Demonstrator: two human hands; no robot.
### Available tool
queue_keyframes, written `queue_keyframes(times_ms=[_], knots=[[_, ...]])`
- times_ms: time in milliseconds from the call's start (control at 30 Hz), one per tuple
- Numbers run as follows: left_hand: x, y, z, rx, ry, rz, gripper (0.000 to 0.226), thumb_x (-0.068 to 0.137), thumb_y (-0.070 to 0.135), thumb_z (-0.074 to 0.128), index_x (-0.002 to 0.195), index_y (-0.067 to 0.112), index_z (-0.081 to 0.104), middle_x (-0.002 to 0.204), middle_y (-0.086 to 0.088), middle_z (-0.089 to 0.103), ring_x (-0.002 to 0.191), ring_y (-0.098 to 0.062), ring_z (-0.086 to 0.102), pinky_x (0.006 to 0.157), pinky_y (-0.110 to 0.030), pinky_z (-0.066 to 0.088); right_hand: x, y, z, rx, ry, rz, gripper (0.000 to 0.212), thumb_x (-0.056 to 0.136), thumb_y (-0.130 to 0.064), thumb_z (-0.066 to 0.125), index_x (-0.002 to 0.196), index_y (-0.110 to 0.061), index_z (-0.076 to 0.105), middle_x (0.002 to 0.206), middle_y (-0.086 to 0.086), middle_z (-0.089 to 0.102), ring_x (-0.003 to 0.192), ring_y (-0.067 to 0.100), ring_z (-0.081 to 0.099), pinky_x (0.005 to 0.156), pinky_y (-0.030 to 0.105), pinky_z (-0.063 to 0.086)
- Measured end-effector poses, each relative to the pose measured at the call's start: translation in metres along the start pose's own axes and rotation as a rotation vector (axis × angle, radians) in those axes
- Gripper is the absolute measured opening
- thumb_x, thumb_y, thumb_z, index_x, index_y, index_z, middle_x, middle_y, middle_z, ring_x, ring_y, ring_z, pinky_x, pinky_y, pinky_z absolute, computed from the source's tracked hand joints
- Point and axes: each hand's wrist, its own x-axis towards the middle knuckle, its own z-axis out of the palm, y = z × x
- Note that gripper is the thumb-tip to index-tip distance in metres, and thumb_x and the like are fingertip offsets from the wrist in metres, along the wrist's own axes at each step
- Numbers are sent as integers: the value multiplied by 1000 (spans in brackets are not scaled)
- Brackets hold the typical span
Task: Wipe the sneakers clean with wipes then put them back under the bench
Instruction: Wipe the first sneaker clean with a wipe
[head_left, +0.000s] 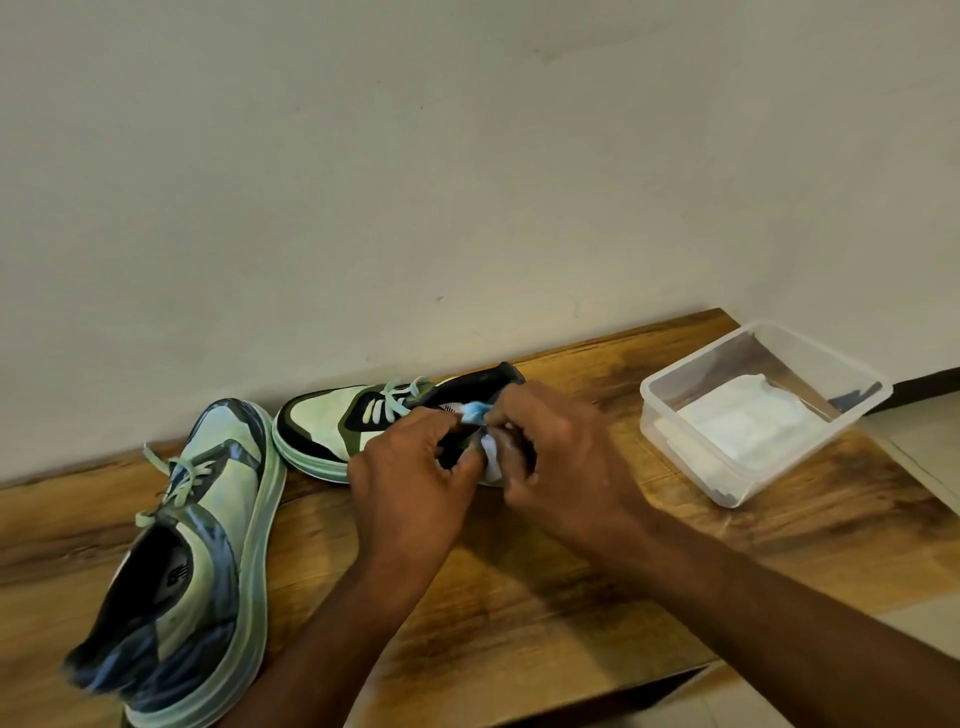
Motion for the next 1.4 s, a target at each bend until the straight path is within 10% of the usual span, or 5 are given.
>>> queue_keyframes(times_ms=[367,567,767,1000,1400], knots=[[-1,-1,0,-22,13,33,20,87,32,80,106,33,80,100,17,76,87,-1,70,75,-21,53,0,2,-1,-106,-71,-63,14,90,-7,72,98,-13,62,92,2,62,74,11,51,60,22,41],[-3,0,-1,-71,53,38,16,88,44,80,99,32,82,94,18,75,83,3,70,71,-38,60,15,19,-14,-5,210,252,13,90,-11,74,92,-18,64,83,-6,68,70,5,65,61,17,52],[-3,-1,-3,34,-4,75,23,84,31,82,107,27,81,104,15,76,88,-1,69,75,-29,58,0,3,-5,10,-17,-49,15,89,-4,73,96,-12,63,91,0,64,77,11,59,63,28,53],[-8,-4,-10,-19,-3,137,28,77,28,90,104,27,82,103,17,76,94,3,69,79,-29,61,6,27,-11,171,149,553,15,88,-8,76,88,-19,66,80,-12,68,73,-4,65,59,6,46],[-7,-19,-24,-163,-72,200,32,75,10,91,104,21,82,105,14,77,99,4,71,91,-16,55,-3,17,-8,388,23,857,16,87,-8,73,84,-23,68,86,-1,74,79,19,73,68,44,64]])
